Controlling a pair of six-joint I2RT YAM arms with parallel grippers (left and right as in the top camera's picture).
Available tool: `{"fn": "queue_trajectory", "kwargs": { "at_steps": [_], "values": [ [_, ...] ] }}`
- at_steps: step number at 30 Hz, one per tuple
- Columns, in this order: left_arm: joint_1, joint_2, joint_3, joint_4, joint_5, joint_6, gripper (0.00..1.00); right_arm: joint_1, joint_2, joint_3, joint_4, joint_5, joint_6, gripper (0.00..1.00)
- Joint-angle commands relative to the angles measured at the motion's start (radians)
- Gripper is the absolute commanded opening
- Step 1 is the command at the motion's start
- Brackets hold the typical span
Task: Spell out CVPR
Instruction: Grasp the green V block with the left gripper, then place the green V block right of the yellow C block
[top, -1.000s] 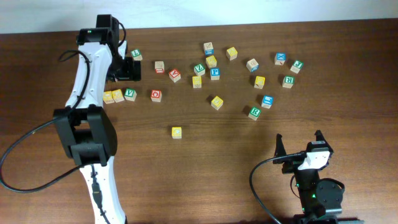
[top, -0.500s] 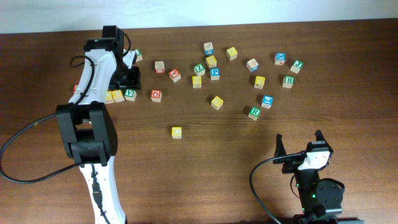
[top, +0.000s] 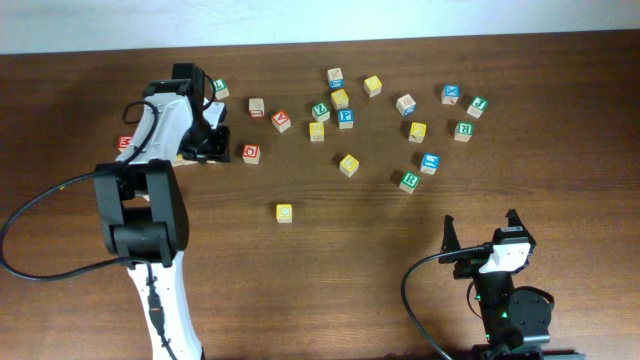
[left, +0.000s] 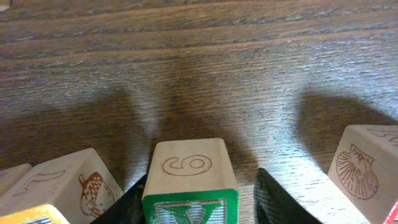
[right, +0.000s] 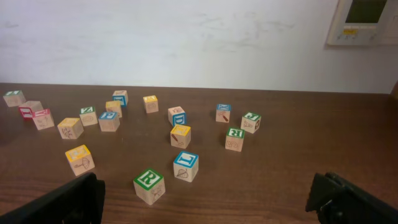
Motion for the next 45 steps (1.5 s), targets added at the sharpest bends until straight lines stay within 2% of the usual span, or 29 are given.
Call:
{"fn": "queue_trajectory", "kwargs": {
  "at_steps": [1, 4, 9, 12, 16, 18, 20, 22, 26, 30, 33, 36, 37, 38, 42, 45],
  "values": [
    [0.003, 0.013, -0.025, 0.024, 0.016, 0.009, 0.39, -0.007, -0.006, -0.005, -0.006, 0.008, 0.003, 0.98],
    [0.003, 0.013, -0.025, 0.057, 0.016, 0.009, 0.38, -0.007, -0.006, -0.005, -0.005, 0.008, 0.003, 0.98],
    [0.003, 0.012, -0.024, 0.030, 0.016, 0.004, 0.30, -0.007, -0.006, -0.005, -0.006, 0.008, 0.003, 0.98],
    [0.003, 0.012, -0.022, 0.020, 0.021, 0.001, 0.20, -0.007, -0.006, -0.005, -0.005, 0.008, 0.003, 0.98],
    [0.003, 0.012, 0.096, -0.092, 0.038, -0.060, 0.20, -0.007, -0.006, -0.005, -0.006, 0.008, 0.003, 0.98],
    [0.003, 0.012, 0.189, -0.178, 0.112, -0.061, 0.20, -0.007, -0.006, -0.005, -0.006, 0.008, 0.003, 0.98],
    [0.003, 0.012, 0.285, -0.309, 0.260, -0.079, 0.20, -0.007, -0.006, -0.005, -0.006, 0.008, 0.003, 0.98],
    [-0.003, 0.012, 0.300, -0.410, 0.494, -0.079, 0.22, -0.007, -0.006, -0.005, -0.006, 0.008, 0.003, 0.98],
    [-0.097, 0.012, 0.300, -0.530, 0.517, -0.078, 0.22, -0.007, -0.006, -0.005, -0.005, 0.008, 0.003, 0.98],
    [-0.288, 0.012, 0.300, -0.529, 0.462, -0.080, 0.21, -0.007, -0.006, -0.005, -0.006, 0.008, 0.003, 0.98],
    [-0.424, 0.012, 0.271, -0.509, 0.279, -0.212, 0.21, -0.007, -0.006, -0.005, -0.005, 0.008, 0.003, 0.98],
    [-0.521, 0.013, 0.159, -0.405, 0.137, -0.436, 0.18, -0.007, -0.006, -0.005, -0.005, 0.008, 0.003, 0.98],
    [-0.545, 0.012, 0.099, -0.338, 0.081, -0.539, 0.20, -0.007, -0.006, -0.005, -0.005, 0.008, 0.003, 0.98],
    [-0.552, 0.013, 0.060, -0.288, 0.080, -0.569, 0.21, -0.007, -0.006, -0.005, -0.006, 0.008, 0.003, 0.98],
    [-0.552, 0.012, -0.057, -0.224, 0.001, -0.644, 0.23, -0.007, -0.006, -0.005, -0.006, 0.008, 0.003, 0.98],
    [-0.552, 0.013, -0.087, -0.207, -0.028, -0.642, 0.23, -0.007, -0.006, -0.005, -0.005, 0.008, 0.003, 0.98]
  ]
}}
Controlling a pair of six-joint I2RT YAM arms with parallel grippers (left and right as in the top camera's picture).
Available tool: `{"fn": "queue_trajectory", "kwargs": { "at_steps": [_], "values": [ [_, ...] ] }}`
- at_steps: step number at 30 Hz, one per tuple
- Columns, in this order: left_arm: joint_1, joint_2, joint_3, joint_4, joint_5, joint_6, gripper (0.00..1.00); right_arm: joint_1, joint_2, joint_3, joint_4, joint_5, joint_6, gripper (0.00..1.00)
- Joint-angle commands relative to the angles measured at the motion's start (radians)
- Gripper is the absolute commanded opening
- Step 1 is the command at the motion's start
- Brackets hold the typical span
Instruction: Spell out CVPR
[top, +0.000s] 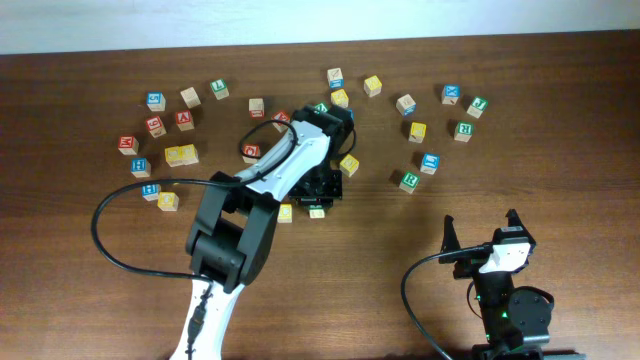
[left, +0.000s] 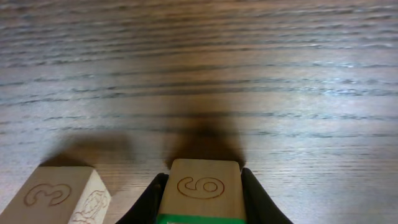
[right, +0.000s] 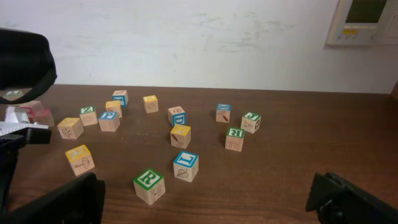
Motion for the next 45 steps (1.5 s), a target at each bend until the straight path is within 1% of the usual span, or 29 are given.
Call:
{"fn": "queue_trajectory", "kwargs": {
  "at_steps": [1, 3, 4, 7, 8, 9, 10, 14, 19, 23, 24, 25, 26, 27, 28, 29, 30, 31, 36, 39, 41, 42, 43, 45],
  "values": [
    [0.001, 0.025, -0.049, -0.003, -0.088, -0.027, 0.23, -0.007, -0.007, -0.005, -0.005, 0.008, 0.004, 0.98],
    [0.002, 0.025, -0.048, -0.021, -0.110, -0.015, 0.26, -0.007, -0.007, -0.005, -0.006, 0.008, 0.004, 0.98],
    [0.003, 0.025, -0.048, -0.023, -0.108, 0.002, 0.25, -0.007, -0.007, -0.005, -0.006, 0.008, 0.004, 0.98],
    [0.003, 0.025, -0.048, -0.052, -0.108, 0.003, 0.27, -0.007, -0.007, -0.005, -0.006, 0.008, 0.004, 0.98],
    [0.003, 0.025, -0.048, -0.051, -0.108, 0.003, 0.29, -0.007, -0.007, -0.005, -0.005, 0.008, 0.004, 0.98],
    [0.003, 0.025, -0.048, -0.052, -0.108, 0.004, 0.34, -0.007, -0.007, -0.005, -0.006, 0.008, 0.004, 0.98],
    [0.003, 0.025, -0.048, -0.052, -0.108, 0.007, 0.43, -0.007, -0.007, -0.005, -0.006, 0.008, 0.004, 0.98],
    [0.003, 0.025, -0.046, -0.052, -0.108, 0.007, 0.41, -0.007, -0.007, -0.005, -0.006, 0.008, 0.004, 0.98],
    [0.003, 0.025, 0.029, -0.086, -0.107, 0.025, 0.39, -0.007, -0.007, -0.005, -0.006, 0.008, 0.004, 0.98],
    [0.020, 0.025, 0.212, -0.132, -0.108, 0.045, 0.40, -0.007, -0.007, -0.005, -0.006, 0.008, 0.004, 0.98],
    [0.042, 0.025, 0.293, -0.144, -0.122, 0.060, 0.42, -0.007, -0.007, -0.005, -0.006, 0.008, 0.003, 0.98],
    [0.057, 0.025, 0.338, -0.154, -0.127, 0.060, 0.43, -0.007, -0.007, -0.005, -0.005, 0.008, 0.004, 0.98],
    [0.090, 0.025, 0.433, -0.179, -0.126, 0.060, 0.44, -0.007, -0.007, -0.005, -0.006, 0.008, 0.004, 0.98],
    [0.107, 0.025, 0.487, -0.199, -0.127, 0.060, 0.44, -0.007, -0.007, -0.005, -0.005, 0.008, 0.004, 0.98],
    [0.130, 0.025, 0.554, -0.222, -0.128, 0.060, 0.48, -0.007, -0.007, -0.005, -0.006, 0.008, 0.004, 0.98],
    [0.150, 0.025, 0.597, -0.241, -0.146, 0.060, 0.59, -0.007, -0.007, -0.005, -0.006, 0.008, 0.003, 0.98],
    [0.185, 0.025, 0.640, -0.272, -0.178, 0.059, 0.96, -0.007, -0.007, -0.005, -0.006, 0.008, 0.004, 0.98],
    [0.227, 0.025, 0.649, -0.289, -0.187, 0.059, 0.99, -0.007, -0.007, -0.005, -0.006, 0.008, 0.004, 0.98],
    [0.458, 0.025, 0.649, -0.297, -0.168, 0.058, 0.99, -0.007, -0.007, -0.005, -0.006, 0.008, 0.004, 0.98],
    [0.499, 0.025, 0.648, -0.291, -0.077, 0.059, 0.99, -0.007, -0.007, -0.005, -0.006, 0.008, 0.004, 0.98],
    [0.497, 0.025, 0.648, -0.291, -0.101, 0.058, 0.99, -0.007, -0.007, -0.005, -0.005, 0.008, 0.004, 0.98],
    [0.507, 0.025, 0.648, -0.288, -0.109, 0.040, 0.99, -0.007, -0.007, -0.005, -0.006, 0.008, 0.004, 0.98],
    [0.534, 0.025, 0.648, -0.288, -0.108, -0.006, 0.99, -0.007, -0.007, -0.005, -0.005, 0.008, 0.004, 0.98],
    [0.611, 0.025, 0.648, -0.311, -0.103, -0.081, 0.99, -0.007, -0.007, -0.005, -0.006, 0.008, 0.004, 0.98]
  ]
}}
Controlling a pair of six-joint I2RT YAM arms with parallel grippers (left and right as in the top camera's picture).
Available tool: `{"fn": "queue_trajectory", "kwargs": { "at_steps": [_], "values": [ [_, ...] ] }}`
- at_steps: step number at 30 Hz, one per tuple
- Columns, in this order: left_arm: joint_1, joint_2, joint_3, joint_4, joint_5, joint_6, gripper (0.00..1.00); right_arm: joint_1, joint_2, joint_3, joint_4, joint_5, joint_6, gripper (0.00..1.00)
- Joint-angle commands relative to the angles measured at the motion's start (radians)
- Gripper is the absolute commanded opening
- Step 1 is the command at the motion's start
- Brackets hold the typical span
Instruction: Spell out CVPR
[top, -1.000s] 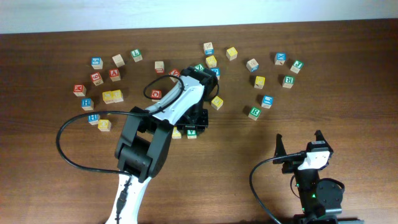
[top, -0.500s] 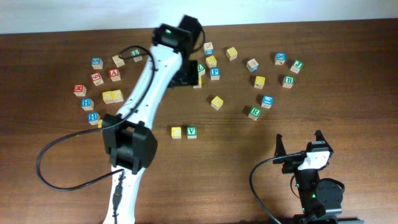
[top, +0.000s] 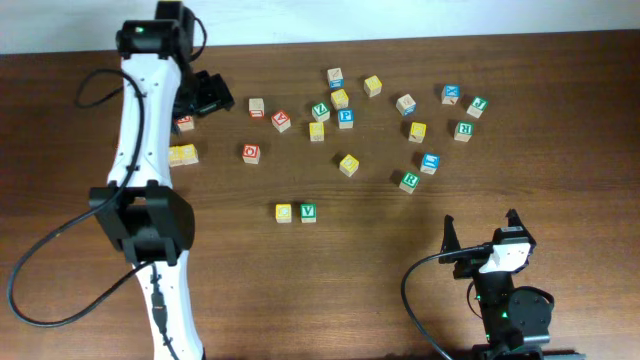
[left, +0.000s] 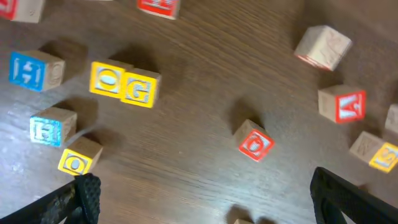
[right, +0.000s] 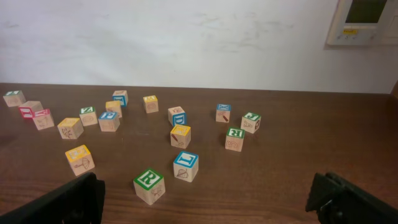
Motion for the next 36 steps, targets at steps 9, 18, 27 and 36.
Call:
{"fn": "queue_trajectory", "kwargs": {
  "at_steps": [9, 18, 27, 36],
  "values": [
    [0.115, -0.002, 0.017, -0.050, 0.019, -0.032, 0.99, -0.007, -0.006, -0.005, -0.006, 0.008, 0.003, 0.98],
    [0.174, -0.002, 0.017, -0.072, 0.030, -0.053, 0.99, -0.007, -0.006, -0.003, 0.795, -0.575, 0.514, 0.98],
    [0.174, -0.002, 0.017, -0.072, 0.030, -0.053, 0.99, -0.007, 0.618, 0.785, 0.529, -0.546, 0.239, 0.98],
    [0.174, -0.002, 0.017, -0.072, 0.030, -0.053, 0.99, 0.395, 1.693, 1.718, -0.198, -0.303, 0.048, 0.98]
  ]
}}
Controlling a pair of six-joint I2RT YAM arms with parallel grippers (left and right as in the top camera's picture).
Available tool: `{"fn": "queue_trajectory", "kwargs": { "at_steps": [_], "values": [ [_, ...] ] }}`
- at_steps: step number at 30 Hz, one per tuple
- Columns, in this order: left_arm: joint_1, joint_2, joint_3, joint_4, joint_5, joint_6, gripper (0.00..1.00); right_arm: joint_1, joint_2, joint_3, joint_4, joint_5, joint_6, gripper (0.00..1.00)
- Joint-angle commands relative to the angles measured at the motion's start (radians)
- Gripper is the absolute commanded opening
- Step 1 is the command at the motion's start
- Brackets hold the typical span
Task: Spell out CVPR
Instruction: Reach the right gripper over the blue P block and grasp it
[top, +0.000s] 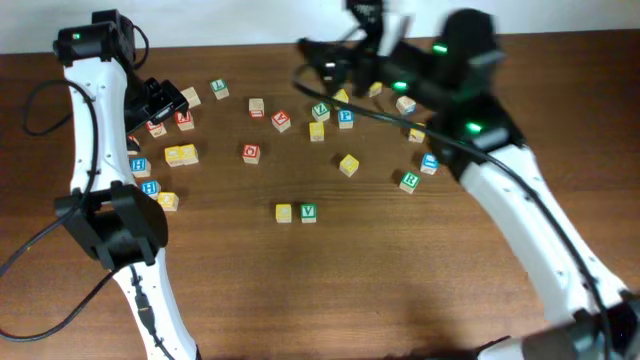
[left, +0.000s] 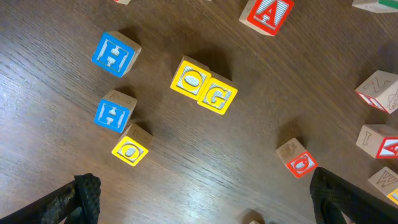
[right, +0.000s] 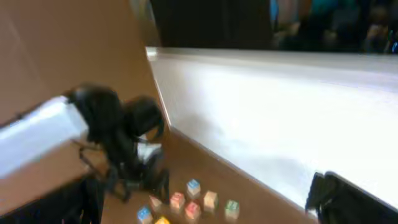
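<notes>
A yellow block (top: 284, 212) and a green V block (top: 308, 212) stand side by side, touching, at the table's middle. A blue P block (top: 345, 117) and a green R block (top: 408, 181) lie among the loose blocks behind. My left gripper (top: 165, 100) hangs open and empty over the far-left cluster; in its own view (left: 202, 202) only bare wood lies between the fingers. My right gripper (top: 330, 62) is raised high over the back of the table, blurred. In its own view (right: 205, 205) it is open and empty.
Below the left wrist lie two blue H blocks (left: 116, 54), a yellow O and G pair (left: 204, 86), another yellow O (left: 130, 150) and red blocks (left: 300, 163). More loose blocks (top: 417, 131) sit at the back right. The right arm spans the right half of the table.
The right arm was folded at the front right; now it is stretched up over the back of the table, its view blurred. The left gripper has shifted further left, still open.
My left gripper was shut on the green V block in the far-left cluster. Then it held the V down beside the yellow block at mid-table. Later the V stood alone next to the yellow block, the left gripper open at far left. Now the right arm is raised.
</notes>
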Motion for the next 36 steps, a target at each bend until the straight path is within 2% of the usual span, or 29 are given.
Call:
{"fn": "queue_trajectory", "kwargs": {
  "at_steps": [1, 3, 4, 6, 8, 9, 10, 16, 18, 20, 23, 25, 26, 29, 30, 31, 36],
  "values": [
    [0.002, -0.004, 0.010, 0.002, -0.011, -0.012, 0.99, 0.054, 0.140, 0.234, -0.490, 0.281, -0.104, 0.98],
    [0.002, -0.004, 0.010, 0.002, -0.011, -0.012, 0.99, 0.035, 0.223, 0.295, -0.772, 0.317, -0.103, 0.98],
    [0.002, -0.004, 0.010, 0.002, -0.011, -0.012, 0.99, 0.032, 0.232, 0.294, -0.808, 0.312, -0.103, 0.98],
    [0.002, -0.004, 0.010, 0.002, -0.011, -0.012, 0.99, 0.034, 0.235, 0.294, -0.849, 0.133, -0.085, 0.98],
    [0.002, -0.004, 0.010, 0.002, -0.011, -0.012, 0.99, 0.032, 0.237, 0.291, -0.819, 0.208, -0.091, 0.98],
    [0.002, -0.004, 0.010, 0.002, -0.011, -0.012, 0.99, 0.032, 0.242, 0.291, -0.809, 0.360, -0.013, 0.98],
    [0.002, -0.004, 0.010, 0.002, -0.011, -0.012, 0.99, 0.032, 0.256, 0.291, -0.813, 0.528, 0.124, 0.98],
    [0.002, -0.004, 0.010, 0.002, -0.011, -0.012, 0.99, 0.021, 0.526, 0.292, -0.710, 0.565, 0.108, 0.99],
    [0.002, -0.004, 0.010, 0.002, -0.011, -0.012, 0.99, 0.021, 0.548, 0.291, -0.684, 0.584, 0.119, 0.93],
    [0.002, -0.004, 0.010, 0.002, -0.011, -0.012, 0.99, 0.021, 0.585, 0.290, -0.677, 0.595, 0.119, 0.81],
    [0.002, -0.004, 0.010, 0.002, -0.011, -0.012, 0.99, 0.019, 0.619, 0.290, -0.652, 0.613, 0.119, 0.54],
    [0.002, -0.004, 0.010, 0.002, -0.011, -0.012, 0.99, 0.019, 0.640, 0.290, -0.626, 0.613, 0.119, 0.54],
    [0.002, -0.004, 0.010, 0.002, -0.011, -0.012, 0.99, 0.019, 0.674, 0.290, -0.609, 0.613, 0.119, 0.60],
    [0.002, -0.004, 0.010, 0.002, -0.011, -0.012, 0.99, 0.019, 0.695, 0.290, -0.555, 0.613, 0.119, 0.61],
    [0.002, -0.004, 0.010, 0.002, -0.011, -0.012, 0.99, 0.019, 0.696, 0.289, -0.539, 0.613, 0.119, 0.63],
    [0.002, -0.004, 0.010, 0.002, -0.011, -0.012, 0.99, 0.019, 0.703, 0.289, -0.527, 0.624, 0.119, 0.70],
    [0.002, -0.004, 0.010, 0.002, -0.011, -0.012, 0.99, 0.019, 0.747, 0.289, -0.505, 0.659, 0.119, 0.62]
  ]
}}
